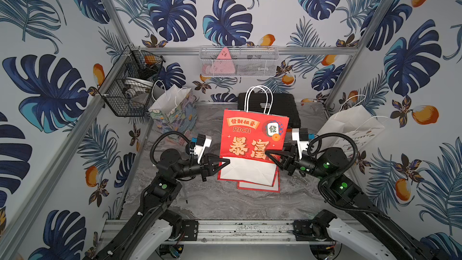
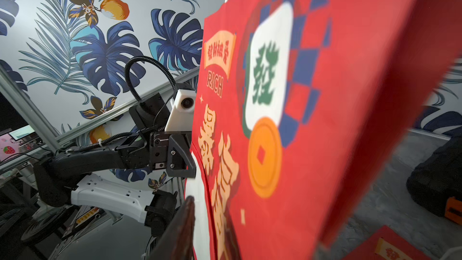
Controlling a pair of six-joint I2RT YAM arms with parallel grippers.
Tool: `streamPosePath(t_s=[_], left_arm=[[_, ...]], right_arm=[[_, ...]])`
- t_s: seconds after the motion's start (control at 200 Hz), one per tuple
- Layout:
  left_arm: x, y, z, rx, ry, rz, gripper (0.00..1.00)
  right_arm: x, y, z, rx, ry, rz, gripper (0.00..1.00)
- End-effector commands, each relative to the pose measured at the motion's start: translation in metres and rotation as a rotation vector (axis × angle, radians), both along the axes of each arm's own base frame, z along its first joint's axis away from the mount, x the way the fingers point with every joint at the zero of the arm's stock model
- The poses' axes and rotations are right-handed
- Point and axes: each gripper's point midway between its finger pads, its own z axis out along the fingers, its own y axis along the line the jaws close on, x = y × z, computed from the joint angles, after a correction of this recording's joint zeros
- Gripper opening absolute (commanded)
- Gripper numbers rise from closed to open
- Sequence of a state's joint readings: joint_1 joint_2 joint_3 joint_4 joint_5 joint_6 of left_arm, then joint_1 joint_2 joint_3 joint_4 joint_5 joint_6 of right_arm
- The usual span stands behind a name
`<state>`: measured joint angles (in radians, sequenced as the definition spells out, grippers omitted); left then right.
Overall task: Put away the paper bag
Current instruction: Press the paper bag.
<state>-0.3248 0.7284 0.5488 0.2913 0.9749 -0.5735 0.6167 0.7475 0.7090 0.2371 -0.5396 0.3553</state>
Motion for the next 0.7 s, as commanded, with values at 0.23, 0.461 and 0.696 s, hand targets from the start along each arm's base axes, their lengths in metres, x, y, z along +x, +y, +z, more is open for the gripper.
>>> streamPosePath(t_s=[0.23, 0.461, 0.696], left_arm=[[-0.004, 0.001, -0.009, 0.061, -0.035, -0.011, 0.0], [-0.006, 0.001, -0.018, 0.109, -0.032, -0.017, 0.0], [-0.007, 0.001, -0.023, 0.131, -0.034, -0.021, 0.0]], right_arm=[[0.013, -0.009, 0.029, 0.034, -0.056, -0.09, 0.35], [0.022, -0.01, 0.041, 0.063, -0.06, -0.119, 0.34], [0.026, -0.015, 0.053, 0.084, -0.071, -0.155, 0.11]])
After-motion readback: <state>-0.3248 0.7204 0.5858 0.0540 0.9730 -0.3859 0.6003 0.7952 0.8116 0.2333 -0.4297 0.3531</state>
